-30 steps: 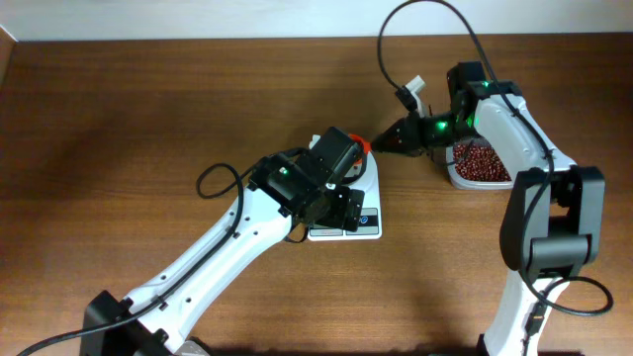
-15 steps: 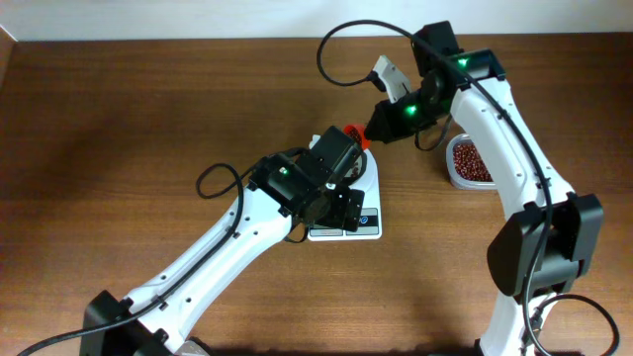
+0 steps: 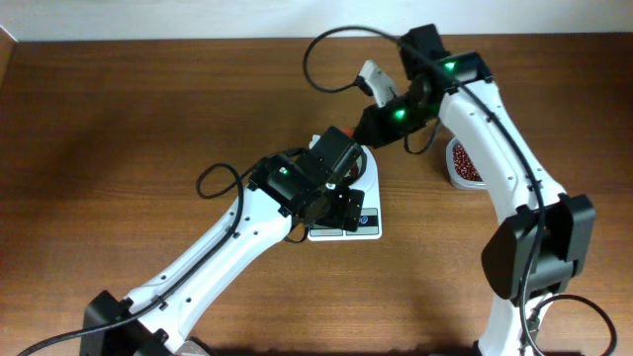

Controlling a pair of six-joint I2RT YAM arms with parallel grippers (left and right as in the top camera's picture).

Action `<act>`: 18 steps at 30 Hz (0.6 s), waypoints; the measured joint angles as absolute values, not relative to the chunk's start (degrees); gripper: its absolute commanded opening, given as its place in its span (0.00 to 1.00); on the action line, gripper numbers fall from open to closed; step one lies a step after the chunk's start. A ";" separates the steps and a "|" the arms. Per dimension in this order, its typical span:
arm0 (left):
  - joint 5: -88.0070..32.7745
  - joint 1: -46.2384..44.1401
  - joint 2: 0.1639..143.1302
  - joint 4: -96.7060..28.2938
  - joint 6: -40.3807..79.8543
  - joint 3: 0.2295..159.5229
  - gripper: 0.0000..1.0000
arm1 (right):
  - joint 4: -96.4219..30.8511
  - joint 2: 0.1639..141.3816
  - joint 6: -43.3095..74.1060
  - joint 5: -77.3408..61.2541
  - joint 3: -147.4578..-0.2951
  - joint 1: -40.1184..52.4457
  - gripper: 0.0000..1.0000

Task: Scoop item into bowl and weigh 50g on scale
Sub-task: 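Tip the scoop over the bowl to pour beans in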

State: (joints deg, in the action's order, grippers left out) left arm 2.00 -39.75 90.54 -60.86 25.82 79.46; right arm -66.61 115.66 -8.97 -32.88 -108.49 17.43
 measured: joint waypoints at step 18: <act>2.00 -39.75 90.54 -60.86 25.82 79.46 0.99 | -66.61 115.66 -15.73 -22.65 -108.55 22.26 0.04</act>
